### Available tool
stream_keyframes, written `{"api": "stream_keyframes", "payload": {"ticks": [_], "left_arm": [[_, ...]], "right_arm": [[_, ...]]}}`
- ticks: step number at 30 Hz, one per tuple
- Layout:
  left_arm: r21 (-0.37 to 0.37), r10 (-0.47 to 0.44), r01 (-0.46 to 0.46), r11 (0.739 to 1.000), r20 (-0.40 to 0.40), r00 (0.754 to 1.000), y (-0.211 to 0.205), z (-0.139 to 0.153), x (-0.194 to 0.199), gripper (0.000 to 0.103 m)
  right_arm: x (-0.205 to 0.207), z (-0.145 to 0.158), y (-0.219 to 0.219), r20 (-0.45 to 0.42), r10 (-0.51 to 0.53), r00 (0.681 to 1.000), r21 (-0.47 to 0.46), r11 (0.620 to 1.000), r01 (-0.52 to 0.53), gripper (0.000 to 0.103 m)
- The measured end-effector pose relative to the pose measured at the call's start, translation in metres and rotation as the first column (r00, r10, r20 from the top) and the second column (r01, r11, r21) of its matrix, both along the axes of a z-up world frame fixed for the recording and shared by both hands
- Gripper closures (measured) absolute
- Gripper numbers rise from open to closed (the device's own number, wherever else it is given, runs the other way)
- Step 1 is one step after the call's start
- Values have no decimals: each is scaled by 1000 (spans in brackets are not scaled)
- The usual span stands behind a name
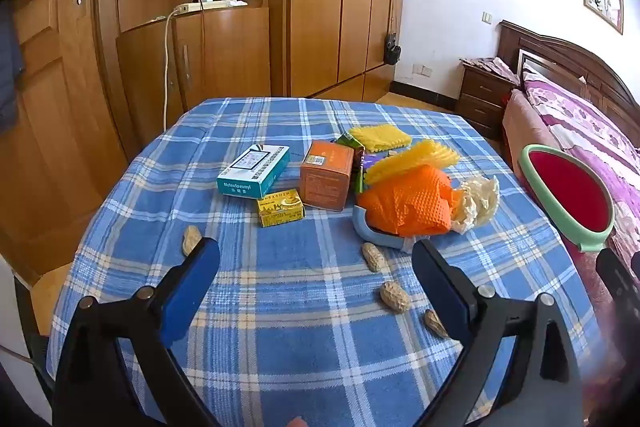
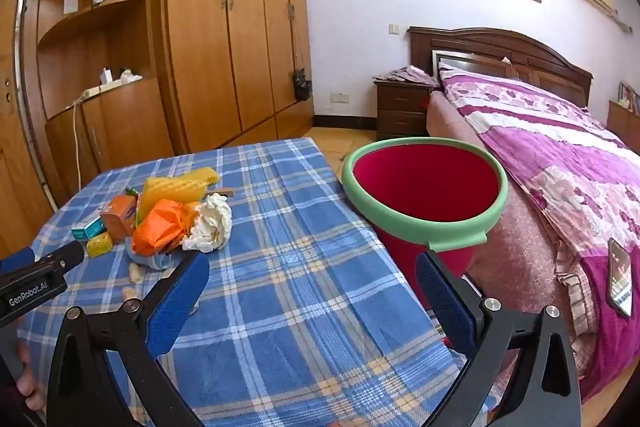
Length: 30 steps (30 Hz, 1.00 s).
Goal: Collect trash
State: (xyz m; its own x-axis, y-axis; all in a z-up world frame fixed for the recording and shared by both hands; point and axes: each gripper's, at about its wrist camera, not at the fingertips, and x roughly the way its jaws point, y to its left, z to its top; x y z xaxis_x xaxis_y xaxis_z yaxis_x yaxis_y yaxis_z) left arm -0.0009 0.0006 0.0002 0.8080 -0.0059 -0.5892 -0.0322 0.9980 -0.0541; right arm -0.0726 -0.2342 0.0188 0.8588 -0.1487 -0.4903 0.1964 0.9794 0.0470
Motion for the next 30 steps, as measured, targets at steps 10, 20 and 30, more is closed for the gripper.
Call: {"api": "stream_keyframes", "payload": {"ticks": [10,20,30], "left_arm": [[17,14,-14,1000,-17,1000,-7,-5,1,7],[-3,15,-15,1000,-19,1000,2,-2,1,7],[-4,15,-15,1000,-19,1000,3,-2,1,7]], "right_arm": [[0,-1,-3,-11,-4,1000,14,1000,4,1],[0,-1,-4,-17,-5,1000,16,1000,5,1],[1,-2,-3,-15,-10,1000,16,1000,10,1]]}}
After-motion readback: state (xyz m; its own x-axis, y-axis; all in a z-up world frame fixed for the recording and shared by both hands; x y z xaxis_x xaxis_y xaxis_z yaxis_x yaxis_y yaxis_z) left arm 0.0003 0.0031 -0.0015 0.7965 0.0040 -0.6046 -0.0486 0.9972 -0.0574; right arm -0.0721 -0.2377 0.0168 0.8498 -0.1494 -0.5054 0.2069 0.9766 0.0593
